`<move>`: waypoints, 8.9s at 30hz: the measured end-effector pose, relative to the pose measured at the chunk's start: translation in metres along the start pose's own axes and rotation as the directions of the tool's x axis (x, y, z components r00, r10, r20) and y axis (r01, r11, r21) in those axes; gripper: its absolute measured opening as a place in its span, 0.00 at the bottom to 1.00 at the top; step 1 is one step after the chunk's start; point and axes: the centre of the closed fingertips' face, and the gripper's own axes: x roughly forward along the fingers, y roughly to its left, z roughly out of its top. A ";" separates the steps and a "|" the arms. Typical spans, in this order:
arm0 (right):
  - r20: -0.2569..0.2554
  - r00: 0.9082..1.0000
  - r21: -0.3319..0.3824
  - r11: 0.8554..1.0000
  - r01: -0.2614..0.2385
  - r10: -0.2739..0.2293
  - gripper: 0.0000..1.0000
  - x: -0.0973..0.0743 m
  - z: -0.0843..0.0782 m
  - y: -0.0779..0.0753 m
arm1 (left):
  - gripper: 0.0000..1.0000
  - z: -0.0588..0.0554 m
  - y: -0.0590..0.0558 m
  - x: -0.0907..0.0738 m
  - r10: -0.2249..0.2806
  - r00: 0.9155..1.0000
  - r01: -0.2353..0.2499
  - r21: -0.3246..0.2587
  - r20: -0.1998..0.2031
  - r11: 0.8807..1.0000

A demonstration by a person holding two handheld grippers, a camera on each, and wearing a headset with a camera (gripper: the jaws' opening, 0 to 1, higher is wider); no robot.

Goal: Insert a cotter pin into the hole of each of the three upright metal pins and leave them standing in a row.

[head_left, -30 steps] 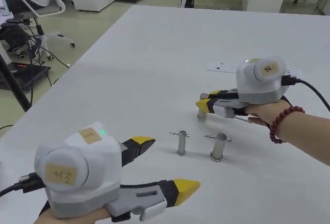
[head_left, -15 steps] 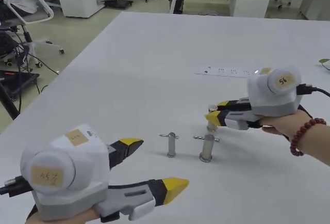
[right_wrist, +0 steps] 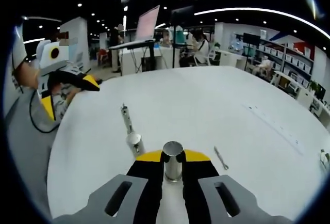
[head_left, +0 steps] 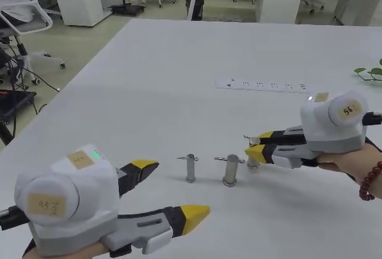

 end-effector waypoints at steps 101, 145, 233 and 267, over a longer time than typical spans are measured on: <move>0.028 0.998 0.201 0.978 0.053 -0.060 0.40 -0.038 0.019 0.015 | 0.85 0.000 -0.011 -0.007 0.009 1.000 -0.009 0.001 0.000 1.000; -0.250 0.964 0.166 0.977 0.135 -0.091 0.15 0.034 -0.043 -0.088 | 0.95 -0.006 -0.002 -0.006 0.029 0.999 -0.029 -0.013 -0.015 0.999; -0.099 0.992 -0.388 0.915 -0.106 0.073 0.02 -0.044 0.051 0.060 | 0.37 0.046 -0.028 0.025 -0.180 0.983 0.185 -0.189 0.039 0.964; -0.051 0.983 -0.501 0.847 -0.177 0.176 0.02 -0.042 0.058 0.105 | 0.02 0.049 -0.041 0.032 -0.259 0.963 0.268 -0.348 0.074 0.898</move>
